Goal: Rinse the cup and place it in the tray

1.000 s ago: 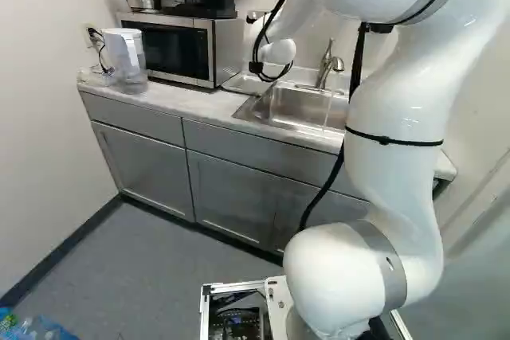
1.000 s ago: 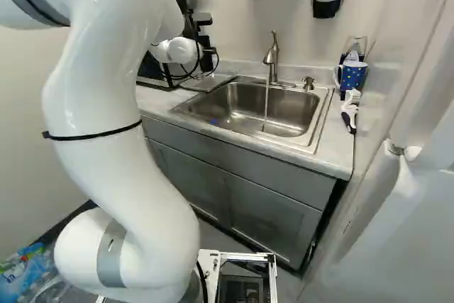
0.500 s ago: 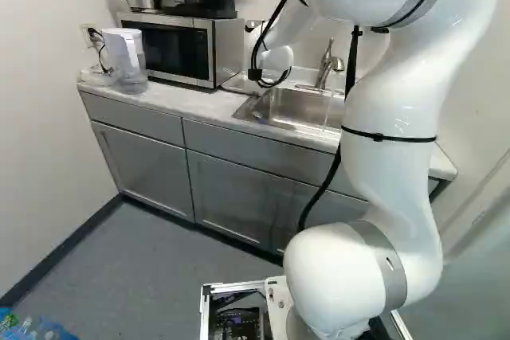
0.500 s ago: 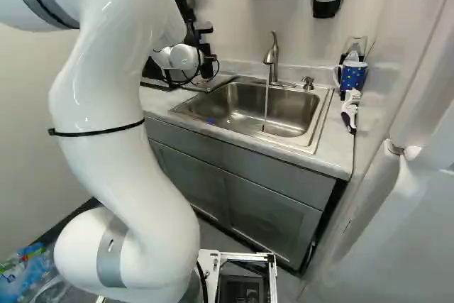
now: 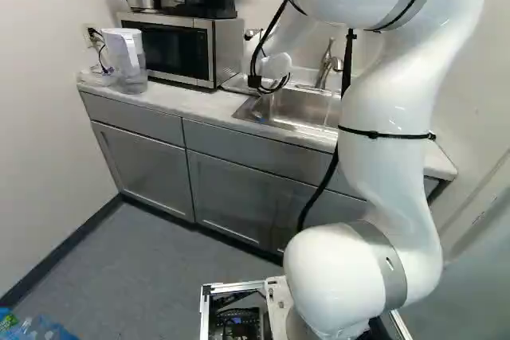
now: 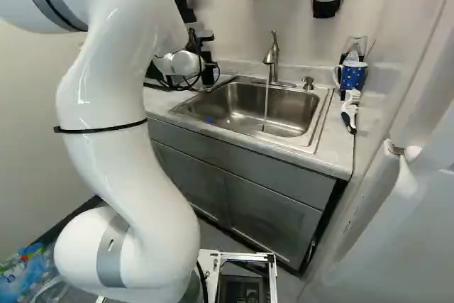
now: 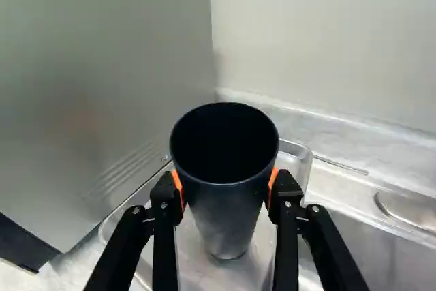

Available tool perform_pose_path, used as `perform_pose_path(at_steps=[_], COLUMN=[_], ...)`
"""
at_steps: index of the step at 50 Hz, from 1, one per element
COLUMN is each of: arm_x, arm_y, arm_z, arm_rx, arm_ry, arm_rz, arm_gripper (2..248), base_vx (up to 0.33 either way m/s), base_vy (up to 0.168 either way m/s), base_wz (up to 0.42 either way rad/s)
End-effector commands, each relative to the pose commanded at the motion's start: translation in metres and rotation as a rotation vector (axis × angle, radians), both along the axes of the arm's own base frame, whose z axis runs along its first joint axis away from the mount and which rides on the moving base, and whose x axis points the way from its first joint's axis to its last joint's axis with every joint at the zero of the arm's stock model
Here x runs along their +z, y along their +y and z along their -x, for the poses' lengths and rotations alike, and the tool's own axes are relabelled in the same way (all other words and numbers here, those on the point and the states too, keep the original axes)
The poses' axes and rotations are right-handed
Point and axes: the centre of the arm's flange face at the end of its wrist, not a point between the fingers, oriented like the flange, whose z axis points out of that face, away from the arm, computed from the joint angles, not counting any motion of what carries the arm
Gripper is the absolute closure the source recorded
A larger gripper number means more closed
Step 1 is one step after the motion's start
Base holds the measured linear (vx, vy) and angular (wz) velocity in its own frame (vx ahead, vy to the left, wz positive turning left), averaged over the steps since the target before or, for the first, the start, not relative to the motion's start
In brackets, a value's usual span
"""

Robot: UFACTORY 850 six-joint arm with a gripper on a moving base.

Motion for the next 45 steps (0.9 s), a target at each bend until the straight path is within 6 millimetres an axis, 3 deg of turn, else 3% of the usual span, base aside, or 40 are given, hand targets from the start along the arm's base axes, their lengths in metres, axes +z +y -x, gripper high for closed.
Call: perform_pose_path(at_steps=[14,15,19,20,24,25,29,30,45], arm_x=[-0.0035,-0.0035,-0.0035,-0.0035,-0.0035,-0.0035,-0.0035,-0.0035,0.0029], arm_y=[0.0,0.0,0.0,0.0,0.0,0.0,0.0,0.0,0.0], arm_z=[-0.0003,-0.0003,-0.0003,-0.0003,-0.0003,-0.0003,-0.0003,-0.0003,0.0003], arm_rx=[0.0,0.0,0.0,0.0,0.0,0.0,0.0,0.0,0.0], arm_ry=[0.006,0.006,0.006,0.006,0.006,0.006,0.006,0.006,-0.005], arm_rz=[0.0,0.0,0.0,0.0,0.0,0.0,0.0,0.0,0.0], arm_gripper=[124,106,106,73,73,39,39,5,3], base_vx=[0.0,0.0,0.0,0.0,0.0,0.0,0.0,0.0,0.0], base_vy=[0.0,0.0,0.0,0.0,0.0,0.0,0.0,0.0,0.0], base_wz=[0.0,0.0,0.0,0.0,0.0,0.0,0.0,0.0,0.0])
